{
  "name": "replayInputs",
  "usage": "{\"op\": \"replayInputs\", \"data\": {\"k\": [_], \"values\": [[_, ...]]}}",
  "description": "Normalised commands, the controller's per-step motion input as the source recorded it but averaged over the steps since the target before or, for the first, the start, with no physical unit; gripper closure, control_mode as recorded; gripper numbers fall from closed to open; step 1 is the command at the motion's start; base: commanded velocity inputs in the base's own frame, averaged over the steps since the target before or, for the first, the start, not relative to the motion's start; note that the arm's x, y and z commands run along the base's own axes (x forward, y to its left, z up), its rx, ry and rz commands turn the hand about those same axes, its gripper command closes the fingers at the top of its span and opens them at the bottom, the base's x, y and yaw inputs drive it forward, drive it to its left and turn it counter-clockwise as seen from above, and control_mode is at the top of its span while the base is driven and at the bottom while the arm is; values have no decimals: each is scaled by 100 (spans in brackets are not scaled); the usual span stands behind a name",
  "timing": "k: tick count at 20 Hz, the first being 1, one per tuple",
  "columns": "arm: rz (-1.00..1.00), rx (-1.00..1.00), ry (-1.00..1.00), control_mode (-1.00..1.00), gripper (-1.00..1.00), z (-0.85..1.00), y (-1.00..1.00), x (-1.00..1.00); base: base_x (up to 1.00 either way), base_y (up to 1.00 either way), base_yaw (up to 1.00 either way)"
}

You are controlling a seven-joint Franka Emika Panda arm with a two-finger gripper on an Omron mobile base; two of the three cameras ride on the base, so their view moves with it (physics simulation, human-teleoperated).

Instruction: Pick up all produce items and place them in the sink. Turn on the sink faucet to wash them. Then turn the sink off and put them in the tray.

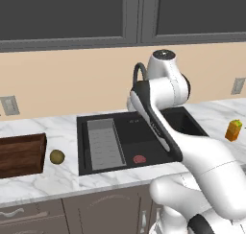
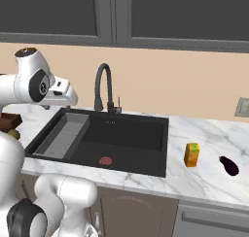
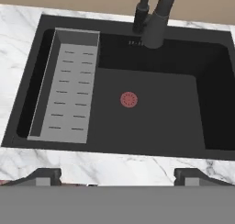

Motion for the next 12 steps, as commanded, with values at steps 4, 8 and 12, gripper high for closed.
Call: {"op": "replayInputs", "data": {"k": [4,8,12], "values": [[6,0,0,-100,-100,-3,38,-23,0,0,0],[16,2,0,-100,-100,-2,30,-22,0,0,0],[23,0,0,-100,-100,-14,50,-23,0,0,0]]}}
